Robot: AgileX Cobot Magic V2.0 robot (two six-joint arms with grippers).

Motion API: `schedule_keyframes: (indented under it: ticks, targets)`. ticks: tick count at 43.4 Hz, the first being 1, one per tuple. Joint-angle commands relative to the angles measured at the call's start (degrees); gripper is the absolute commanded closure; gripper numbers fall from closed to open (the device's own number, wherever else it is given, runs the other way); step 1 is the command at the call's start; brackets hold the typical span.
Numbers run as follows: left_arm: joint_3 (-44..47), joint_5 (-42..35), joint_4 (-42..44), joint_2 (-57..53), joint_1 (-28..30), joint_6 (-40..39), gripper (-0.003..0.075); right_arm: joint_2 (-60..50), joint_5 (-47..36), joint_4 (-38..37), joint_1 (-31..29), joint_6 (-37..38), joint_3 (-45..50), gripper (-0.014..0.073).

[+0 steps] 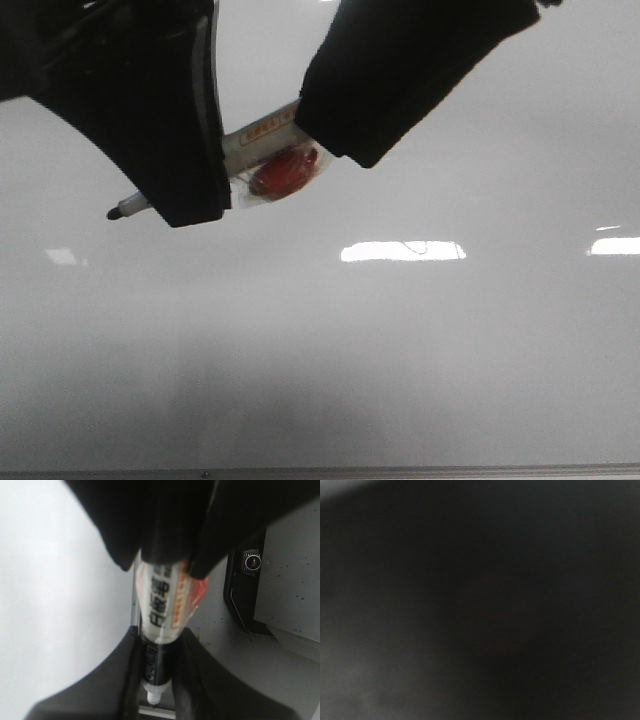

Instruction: Write number 8 on whiteboard

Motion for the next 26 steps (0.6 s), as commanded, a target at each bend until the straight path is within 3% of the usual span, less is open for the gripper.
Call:
schedule_keyframes:
  ticks: [1,6,8,15,26]
  targets:
    - [-1.82,-5.42,-1.68,-2.41,0.22,-3.76,0.055,-1.26,-1.35,3.09,-0.09,0.05,-1.98,0.0662]
    - [-1.43,-4.49,-1.68,-2.49,2.56,-6.56,0.0359,-1.26,-1.24,3.09,-0.09,0.05,-1.78,0.0662]
    - [-0.72,-4.22,-2.59,-2.98,3.87,-6.57,0.0326,-1.4,-1.24,3.09,-0.09,0.05,-1.5,0.0662]
    - [4.55,-8.74,-6.84,-8.68,8.87,-6.04,0.0321,-2.56,-2.47,3.15,-0.34,0.05,1.08,0.0662]
    - [19.85,-23.46,-13.3,-28.22,16.19,-6.04,0.0335,-6.3,-8.65,7.19,-6.1,0.18,7.69,0.0662]
